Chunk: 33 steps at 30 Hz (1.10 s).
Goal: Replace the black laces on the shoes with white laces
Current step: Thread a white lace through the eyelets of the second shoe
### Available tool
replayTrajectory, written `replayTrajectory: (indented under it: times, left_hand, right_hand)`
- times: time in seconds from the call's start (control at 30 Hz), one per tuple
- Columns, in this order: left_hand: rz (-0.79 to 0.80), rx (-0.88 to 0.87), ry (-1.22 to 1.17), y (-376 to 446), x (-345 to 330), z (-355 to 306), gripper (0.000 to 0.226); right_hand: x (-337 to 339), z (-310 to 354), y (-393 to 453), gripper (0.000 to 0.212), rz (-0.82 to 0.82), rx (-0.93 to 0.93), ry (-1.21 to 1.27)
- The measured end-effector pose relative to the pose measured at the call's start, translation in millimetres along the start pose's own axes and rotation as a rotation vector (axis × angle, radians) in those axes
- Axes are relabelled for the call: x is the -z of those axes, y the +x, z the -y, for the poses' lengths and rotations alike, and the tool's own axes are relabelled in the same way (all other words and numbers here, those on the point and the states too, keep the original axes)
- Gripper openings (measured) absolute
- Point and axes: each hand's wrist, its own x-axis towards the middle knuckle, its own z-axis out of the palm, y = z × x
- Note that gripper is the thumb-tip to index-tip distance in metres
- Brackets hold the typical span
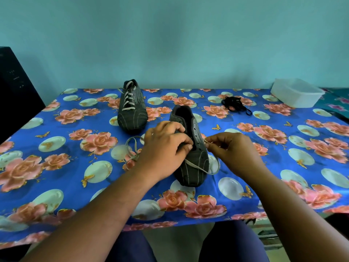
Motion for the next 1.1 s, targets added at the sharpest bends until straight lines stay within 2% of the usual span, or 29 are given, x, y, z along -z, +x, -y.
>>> replayTrajectory:
  times: [0.17,0.23,0.3,0.57,0.67,0.93,1.1]
  left_hand:
    - [0.046,0.085,0.050,8,-3,-12,0.015]
    - [0.073,0.110,0.058,12,-4,-12,0.017]
    - [0.093,0.114,0.068,13,-6,-13,0.019]
    - [0.181,0.207,0.050,11,-9,-16,0.028]
    - [0.230,0.242,0.013,11,-9,-16,0.030]
    - [0.289,0.294,-0.055,15,-8,-14,0.028]
    - [0.300,0.338,-0.125,15,-8,-15,0.026]
  right_hand:
    - [5,-3,-2,0.009,-0.061,0.212,-0.337]
    - [5,-6,-3,0.019,-0.065,0.302,-0.499]
    - [5,-6,-3,0.028,-0.058,0.333,-0.610]
    - [5,5,0,0.029,-0.026,0.383,-1.001]
    - [6,16,1,0.025,-0.024,0.428,-1.079]
    - [11,32,5,0.025,0.106,0.528,-1.185]
    - [11,33,7,0.025,0.128,0.549,-1.153]
